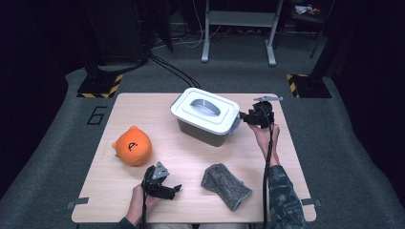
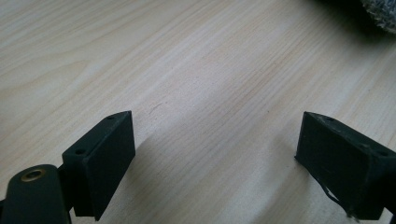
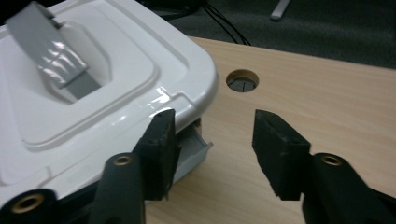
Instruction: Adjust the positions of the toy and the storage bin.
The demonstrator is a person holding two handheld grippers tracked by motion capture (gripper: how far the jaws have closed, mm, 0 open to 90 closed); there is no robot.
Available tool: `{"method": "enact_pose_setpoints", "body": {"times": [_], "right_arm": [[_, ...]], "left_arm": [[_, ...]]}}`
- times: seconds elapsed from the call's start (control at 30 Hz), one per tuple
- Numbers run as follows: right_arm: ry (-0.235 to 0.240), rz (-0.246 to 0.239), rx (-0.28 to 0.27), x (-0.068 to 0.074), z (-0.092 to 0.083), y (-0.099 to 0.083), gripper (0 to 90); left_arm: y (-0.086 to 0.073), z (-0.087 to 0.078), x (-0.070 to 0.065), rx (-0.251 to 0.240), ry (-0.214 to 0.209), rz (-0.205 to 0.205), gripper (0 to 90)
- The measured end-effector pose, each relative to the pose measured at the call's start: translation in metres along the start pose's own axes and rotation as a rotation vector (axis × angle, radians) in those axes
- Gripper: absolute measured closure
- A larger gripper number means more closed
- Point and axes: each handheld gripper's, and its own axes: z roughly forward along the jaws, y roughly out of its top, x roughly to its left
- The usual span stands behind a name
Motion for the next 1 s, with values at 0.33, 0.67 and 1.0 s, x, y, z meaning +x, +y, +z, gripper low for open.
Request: {"method": "enact_pose_setpoints", "body": {"times": [0.33, 0.67, 1.0], "right_arm": [[0.114, -0.158, 0.043, 0.035, 0.014, 0.026, 36.0], [0.2, -0.274, 0.083, 0.056, 0.036, 0.038, 46.4], [0.234, -0.329, 0.092, 0.066, 0.045, 0.039, 61.8]], "left_arm": [[0.0, 0.0, 0.0, -0.001, 0.003, 0.0, 11.1], [0.0, 0.0, 0.0, 0.0, 0.004, 0.002, 11.1], [0.0, 0.0, 0.0, 0.0, 0.004, 0.003, 11.2]]}}
